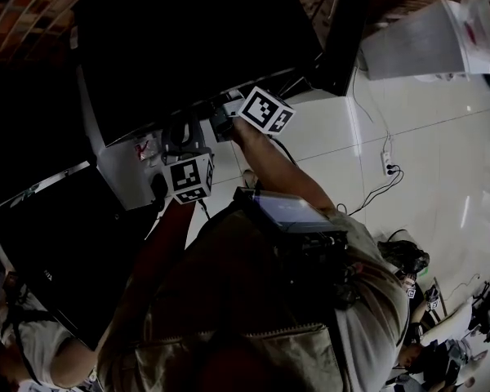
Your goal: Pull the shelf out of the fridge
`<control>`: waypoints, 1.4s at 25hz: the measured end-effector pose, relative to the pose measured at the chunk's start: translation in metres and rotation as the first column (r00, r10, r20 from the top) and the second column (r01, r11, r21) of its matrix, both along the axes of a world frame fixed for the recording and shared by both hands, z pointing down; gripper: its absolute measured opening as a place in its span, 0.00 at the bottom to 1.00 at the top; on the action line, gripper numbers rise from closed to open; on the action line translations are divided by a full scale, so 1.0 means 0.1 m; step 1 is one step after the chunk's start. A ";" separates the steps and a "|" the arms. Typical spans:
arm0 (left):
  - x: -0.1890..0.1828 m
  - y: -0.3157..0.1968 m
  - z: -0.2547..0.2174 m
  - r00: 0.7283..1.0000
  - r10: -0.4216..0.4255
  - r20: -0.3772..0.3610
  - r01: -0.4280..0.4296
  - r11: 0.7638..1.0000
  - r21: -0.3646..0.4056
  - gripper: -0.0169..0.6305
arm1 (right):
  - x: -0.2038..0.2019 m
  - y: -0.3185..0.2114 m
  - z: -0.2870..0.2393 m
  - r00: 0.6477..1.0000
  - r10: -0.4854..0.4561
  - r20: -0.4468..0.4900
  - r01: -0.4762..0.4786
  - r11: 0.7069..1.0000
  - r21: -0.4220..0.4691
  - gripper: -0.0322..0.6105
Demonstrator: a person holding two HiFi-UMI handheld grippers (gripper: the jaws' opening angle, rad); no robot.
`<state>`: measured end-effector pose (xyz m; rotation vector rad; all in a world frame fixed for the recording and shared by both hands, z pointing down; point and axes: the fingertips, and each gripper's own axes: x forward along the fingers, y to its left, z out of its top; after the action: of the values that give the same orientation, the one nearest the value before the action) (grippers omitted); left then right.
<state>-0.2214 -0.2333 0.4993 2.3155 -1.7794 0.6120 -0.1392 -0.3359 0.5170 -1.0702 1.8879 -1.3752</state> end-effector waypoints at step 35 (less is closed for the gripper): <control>-0.02 0.86 0.10 0.999 0.015 -0.035 -0.017 0.999 -0.048 0.04 | 0.17 0.50 -0.02 0.943 0.118 0.310 -0.067 0.983 -0.171 0.06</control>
<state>-0.2236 -0.1469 0.5096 2.2965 -1.7137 0.6067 -0.1219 -0.2857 0.5152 -0.9309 1.4979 -1.5589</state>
